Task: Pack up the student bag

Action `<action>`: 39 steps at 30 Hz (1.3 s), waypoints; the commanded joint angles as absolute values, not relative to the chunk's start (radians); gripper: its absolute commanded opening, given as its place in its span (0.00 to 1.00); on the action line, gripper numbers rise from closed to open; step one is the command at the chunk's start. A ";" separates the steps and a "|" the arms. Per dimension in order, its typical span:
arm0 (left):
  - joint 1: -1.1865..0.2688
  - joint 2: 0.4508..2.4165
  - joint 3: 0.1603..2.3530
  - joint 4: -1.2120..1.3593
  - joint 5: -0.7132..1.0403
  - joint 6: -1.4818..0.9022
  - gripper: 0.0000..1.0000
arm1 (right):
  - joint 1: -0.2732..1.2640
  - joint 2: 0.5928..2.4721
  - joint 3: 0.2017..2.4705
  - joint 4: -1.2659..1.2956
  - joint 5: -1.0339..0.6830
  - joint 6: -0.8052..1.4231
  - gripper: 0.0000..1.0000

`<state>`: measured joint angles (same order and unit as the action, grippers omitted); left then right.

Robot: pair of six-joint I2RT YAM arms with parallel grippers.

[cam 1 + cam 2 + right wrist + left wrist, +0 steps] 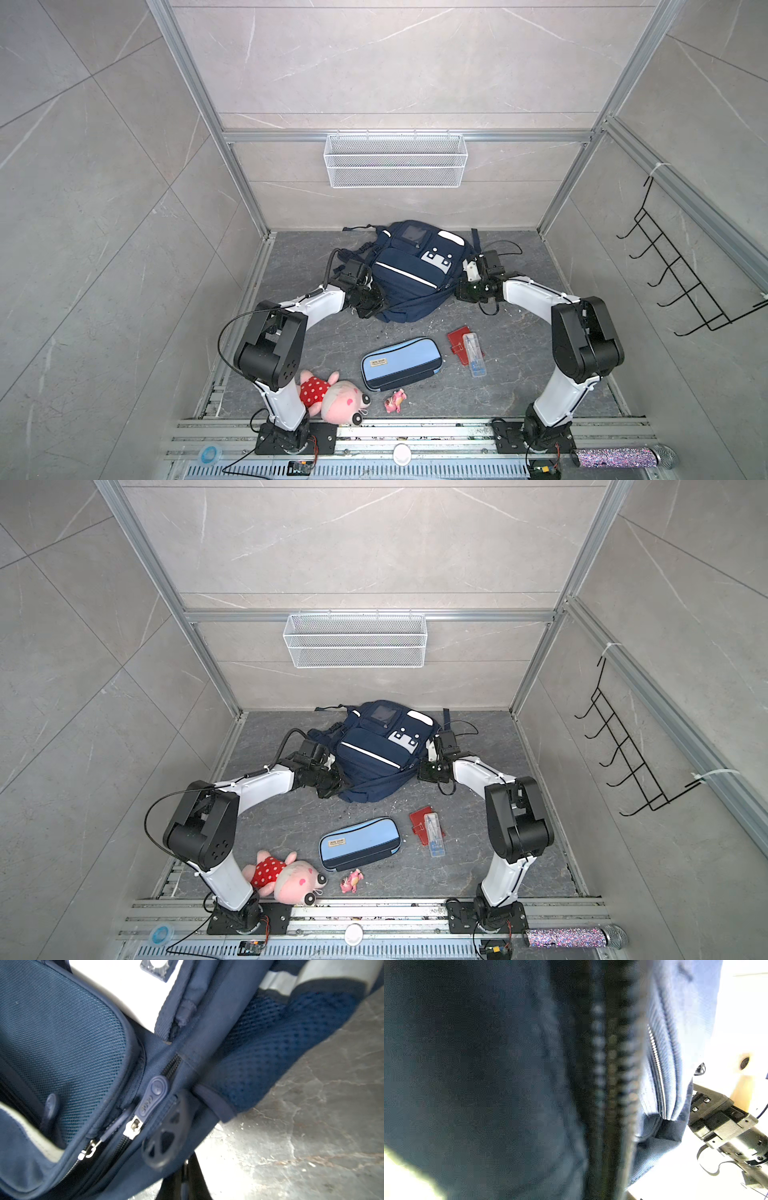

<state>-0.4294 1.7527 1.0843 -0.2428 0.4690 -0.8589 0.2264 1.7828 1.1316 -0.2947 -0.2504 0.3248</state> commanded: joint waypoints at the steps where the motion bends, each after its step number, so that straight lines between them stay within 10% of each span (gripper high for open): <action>1: -0.435 1.712 1.088 -0.351 0.447 -0.798 0.00 | 0.178 1.780 1.139 -0.216 -0.159 0.319 0.13; 5: -0.440 1.697 1.121 -0.408 0.444 -0.773 0.01 | 0.178 1.747 1.130 -0.234 -0.189 0.298 0.33; 10: -0.428 1.632 1.192 -0.520 0.449 -0.716 0.68 | 0.179 1.616 1.064 -0.289 -0.193 0.295 0.62; 12: -0.399 1.611 1.219 -0.556 0.464 -0.699 0.80 | 0.177 1.599 1.078 -0.333 -0.191 0.300 0.69; 30: -0.169 2.054 1.652 -0.549 0.580 -0.543 0.83 | 0.109 2.046 1.513 -0.499 -0.298 0.344 0.75; 39: -0.199 1.945 1.348 -0.443 0.570 -0.603 0.52 | 0.126 2.235 1.739 -0.568 -0.371 0.267 0.62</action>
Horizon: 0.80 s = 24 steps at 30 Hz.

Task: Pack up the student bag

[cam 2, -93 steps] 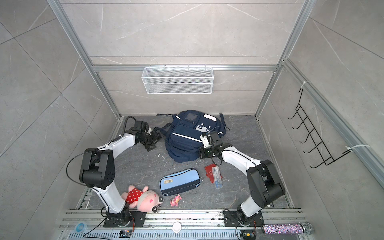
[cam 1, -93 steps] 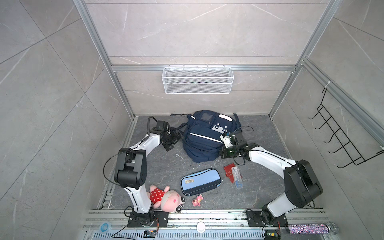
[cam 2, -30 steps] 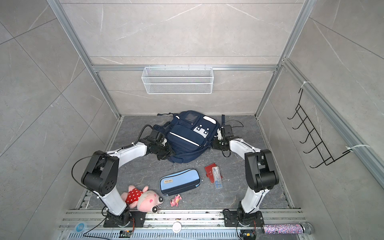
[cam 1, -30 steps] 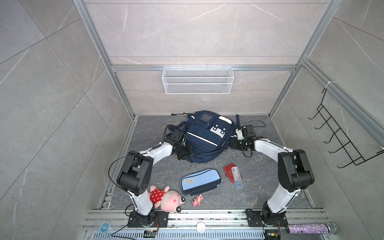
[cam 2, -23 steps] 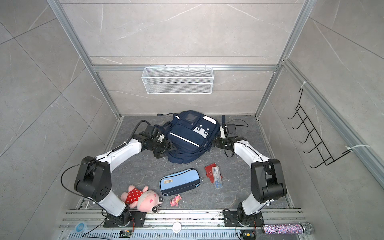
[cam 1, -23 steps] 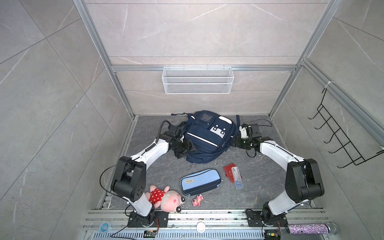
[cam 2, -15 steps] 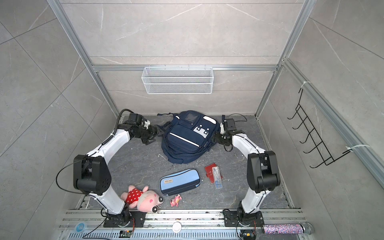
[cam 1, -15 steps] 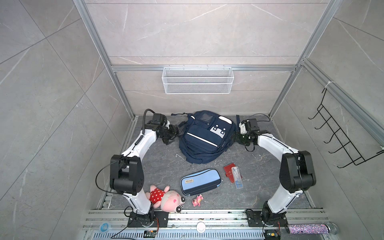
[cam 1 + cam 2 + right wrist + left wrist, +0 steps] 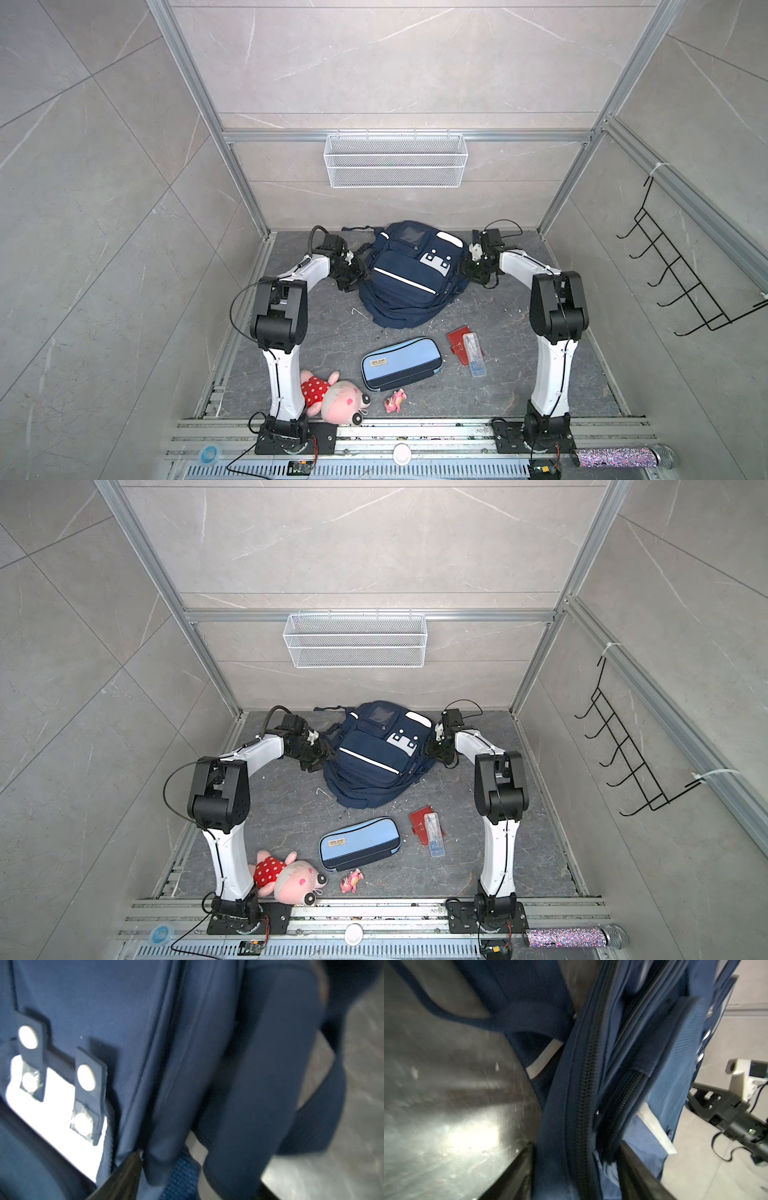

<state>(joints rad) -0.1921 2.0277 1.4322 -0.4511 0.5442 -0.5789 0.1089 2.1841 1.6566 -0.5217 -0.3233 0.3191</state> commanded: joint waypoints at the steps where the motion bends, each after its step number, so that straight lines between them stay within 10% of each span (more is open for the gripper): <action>1: -0.203 1.921 1.300 -0.436 0.562 -0.610 0.47 | 0.133 2.259 1.780 -0.589 -0.373 0.248 0.58; 6: -0.234 1.827 1.119 -0.400 0.528 -0.649 0.40 | 0.167 2.373 1.999 -0.698 -0.367 0.198 0.41; 14: -0.236 1.803 1.124 -0.405 0.488 -0.662 0.39 | 0.181 2.275 1.993 -0.746 -0.247 0.137 0.63; 24: -0.236 1.813 1.144 -0.422 0.500 -0.651 0.38 | 0.219 2.115 1.830 -0.777 -0.269 0.062 0.56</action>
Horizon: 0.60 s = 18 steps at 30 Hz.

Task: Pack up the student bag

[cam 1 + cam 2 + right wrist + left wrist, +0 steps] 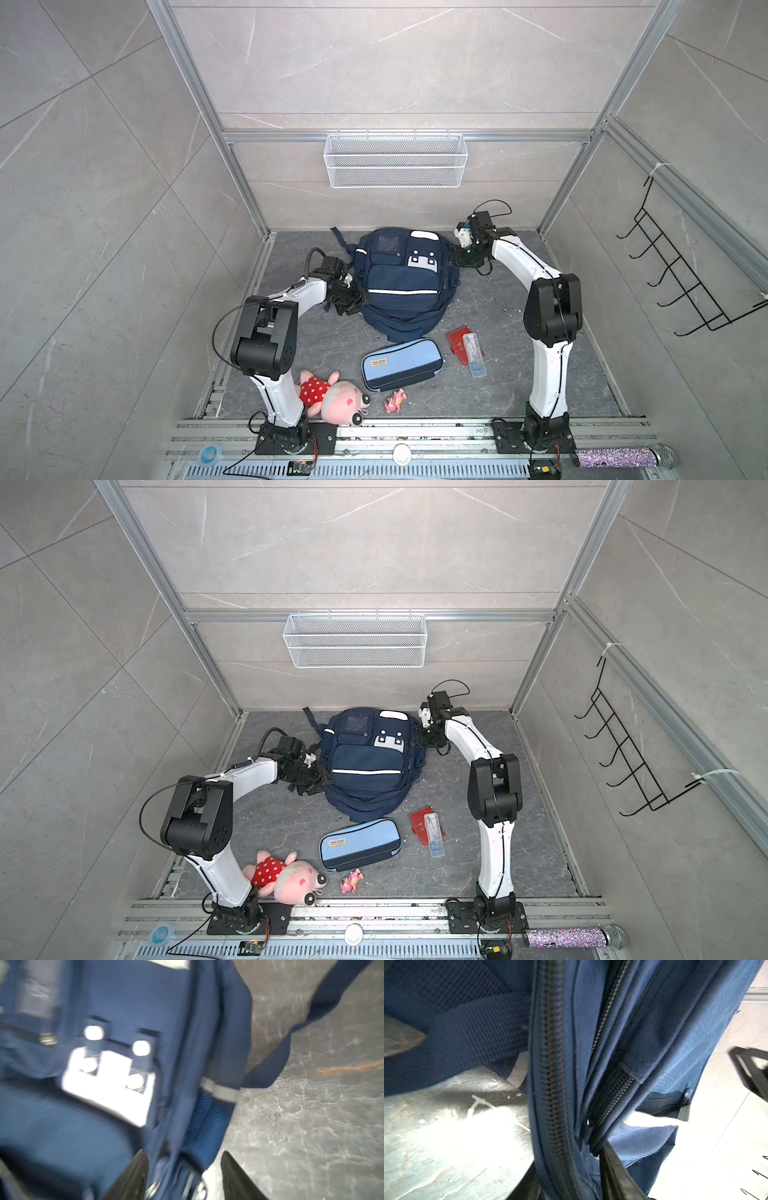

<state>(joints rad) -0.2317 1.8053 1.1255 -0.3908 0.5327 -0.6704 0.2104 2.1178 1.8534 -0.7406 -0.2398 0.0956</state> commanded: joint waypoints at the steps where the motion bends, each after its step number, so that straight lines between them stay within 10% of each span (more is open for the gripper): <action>1: -0.236 1.814 1.141 -0.422 0.502 -0.649 0.38 | 0.224 2.129 1.842 -0.794 -0.271 0.060 0.55; 18: -0.238 1.776 1.100 -0.384 0.498 -0.679 0.38 | 0.305 2.291 1.970 -0.937 -0.144 0.093 0.34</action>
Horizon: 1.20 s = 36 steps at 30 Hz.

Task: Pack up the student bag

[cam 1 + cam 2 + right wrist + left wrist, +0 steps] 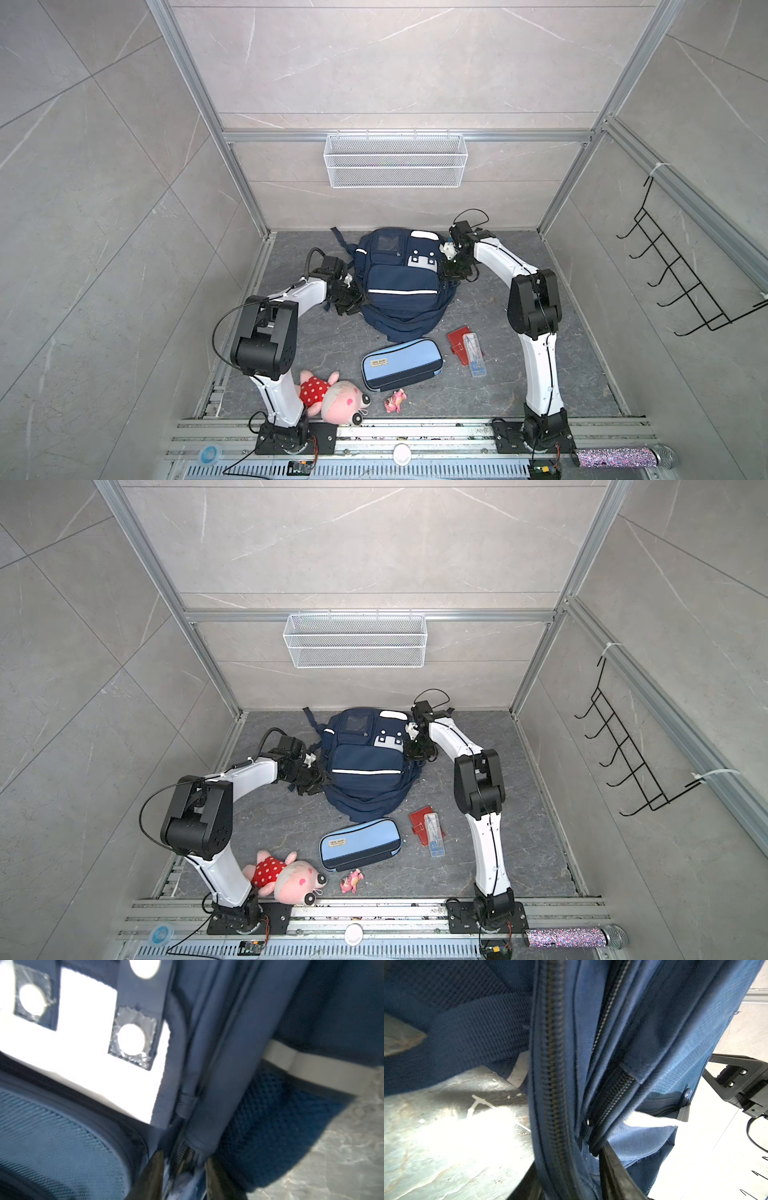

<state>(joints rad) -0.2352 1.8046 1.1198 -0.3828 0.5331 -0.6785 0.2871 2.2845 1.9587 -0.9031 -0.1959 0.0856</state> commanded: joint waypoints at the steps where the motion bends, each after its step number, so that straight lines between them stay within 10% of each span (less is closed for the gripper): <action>1: -0.239 1.774 1.098 -0.382 0.499 -0.680 0.38 | 0.308 2.291 1.964 -0.932 -0.137 0.093 0.34; 20: -0.244 1.769 1.086 -0.336 0.496 -0.726 0.38 | 0.305 2.124 1.757 -0.831 -0.113 0.180 0.05; 36: -0.245 1.770 1.052 -0.294 0.504 -0.764 0.29 | 0.268 1.995 1.549 -0.685 -0.203 0.241 0.17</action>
